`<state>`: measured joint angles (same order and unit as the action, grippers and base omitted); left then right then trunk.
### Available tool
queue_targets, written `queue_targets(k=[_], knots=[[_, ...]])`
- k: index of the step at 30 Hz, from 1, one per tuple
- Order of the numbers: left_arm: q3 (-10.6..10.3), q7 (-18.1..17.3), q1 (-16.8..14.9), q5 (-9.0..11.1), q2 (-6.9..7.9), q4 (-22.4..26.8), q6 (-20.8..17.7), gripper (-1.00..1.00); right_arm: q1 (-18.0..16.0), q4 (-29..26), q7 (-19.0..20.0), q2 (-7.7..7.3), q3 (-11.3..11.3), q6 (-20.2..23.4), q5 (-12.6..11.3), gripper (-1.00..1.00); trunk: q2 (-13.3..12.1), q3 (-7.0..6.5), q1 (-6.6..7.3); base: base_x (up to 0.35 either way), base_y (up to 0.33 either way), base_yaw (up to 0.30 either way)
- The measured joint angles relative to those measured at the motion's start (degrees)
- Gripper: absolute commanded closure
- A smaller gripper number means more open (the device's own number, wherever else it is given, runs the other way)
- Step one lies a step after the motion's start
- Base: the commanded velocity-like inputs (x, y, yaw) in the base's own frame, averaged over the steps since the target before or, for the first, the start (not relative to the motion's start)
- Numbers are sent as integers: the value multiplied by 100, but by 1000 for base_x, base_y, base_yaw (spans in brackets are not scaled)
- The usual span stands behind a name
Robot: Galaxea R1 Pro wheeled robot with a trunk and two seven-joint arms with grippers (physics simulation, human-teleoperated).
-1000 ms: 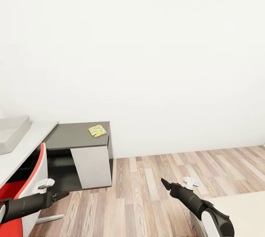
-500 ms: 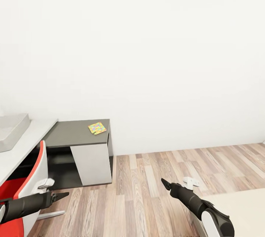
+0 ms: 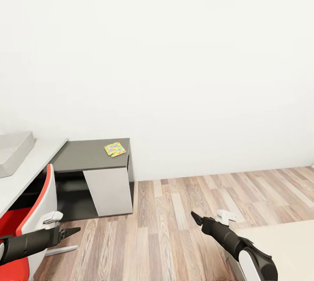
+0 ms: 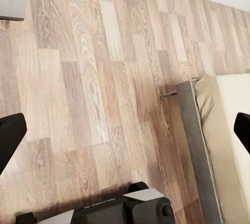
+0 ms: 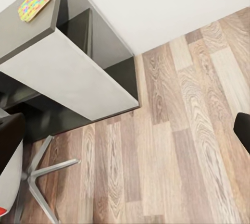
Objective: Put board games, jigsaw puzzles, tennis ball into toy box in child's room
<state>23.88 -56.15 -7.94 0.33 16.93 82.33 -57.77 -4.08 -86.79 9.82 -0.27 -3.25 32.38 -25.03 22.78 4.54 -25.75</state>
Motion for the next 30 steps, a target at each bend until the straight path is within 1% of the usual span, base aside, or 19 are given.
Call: queue_targets(k=[18,24,28,29,30], knots=[[28,-7,-7,1,8,-12,-44,-100,0,1,17,-8,-7,-3,0,-100,0,169,0,0,0,0],[223,-65,-8,17,7,-22,-52,-100,0,1,19,-6,-7,-5,0,-100,1,226,0,0,0,0],[346,-290,-9,39,-5,-25,-30,-100,0,-2,24,-10,-8,-5,0,-100,1,263,0,0,0,0],[347,-292,-9,38,-5,-25,-29,-100,0,-2,24,-10,-8,-5,0,-100,1,273,0,0,0,0],[381,-436,-9,51,-11,-25,-12,-100,0,-1,25,-12,-8,-7,0,-100,1,282,0,0,0,0]])
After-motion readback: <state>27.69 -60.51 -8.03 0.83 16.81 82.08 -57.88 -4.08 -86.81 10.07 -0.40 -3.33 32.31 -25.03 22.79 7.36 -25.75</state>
